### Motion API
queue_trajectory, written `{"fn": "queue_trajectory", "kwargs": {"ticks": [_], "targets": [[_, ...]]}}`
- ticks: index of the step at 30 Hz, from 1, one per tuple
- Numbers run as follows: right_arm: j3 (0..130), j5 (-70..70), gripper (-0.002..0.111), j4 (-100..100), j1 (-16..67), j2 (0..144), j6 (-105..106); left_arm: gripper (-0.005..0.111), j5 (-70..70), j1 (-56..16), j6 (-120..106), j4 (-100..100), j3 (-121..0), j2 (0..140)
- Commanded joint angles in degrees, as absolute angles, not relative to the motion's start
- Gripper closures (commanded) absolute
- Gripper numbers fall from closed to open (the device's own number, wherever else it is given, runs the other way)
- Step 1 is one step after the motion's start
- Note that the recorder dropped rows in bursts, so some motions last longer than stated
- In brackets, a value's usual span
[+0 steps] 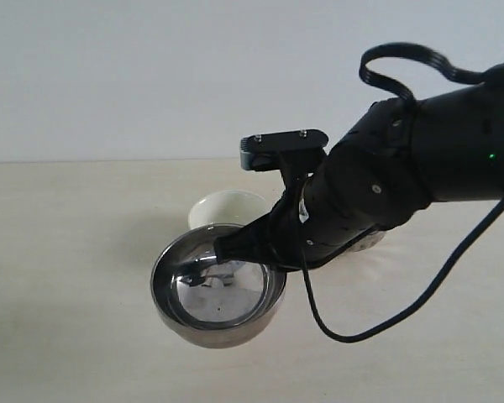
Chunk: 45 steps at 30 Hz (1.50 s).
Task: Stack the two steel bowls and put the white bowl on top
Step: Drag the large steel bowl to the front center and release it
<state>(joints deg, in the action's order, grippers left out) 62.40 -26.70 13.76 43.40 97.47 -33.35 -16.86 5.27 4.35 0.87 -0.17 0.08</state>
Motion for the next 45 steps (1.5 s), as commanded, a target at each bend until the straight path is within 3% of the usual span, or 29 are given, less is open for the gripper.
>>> {"fn": "queue_trajectory", "kwargs": {"ticks": [1,27,30,35,45], "targets": [[62.2,-23.9,0.108,12.3,42.9,100.1,-32.7,0.102,-16.8,5.5,4.8,0.8,0.0,0.0],[58.5,-17.8,0.107,9.6,41.6,106.0,-29.8,0.102,-16.8,5.5,4.8,0.8,0.0,0.0],[58.5,-17.5,0.097,9.6,41.6,105.8,-29.9,0.102,-16.8,5.5,4.8,0.8,0.0,0.0],[58.5,-17.5,0.067,9.6,41.6,105.8,-30.0,0.102,-16.8,5.5,4.8,0.8,0.0,0.0],[58.5,-21.0,0.065,13.6,40.4,97.5,-31.0,0.102,-16.8,5.5,4.8,0.8,0.0,0.0]]}}
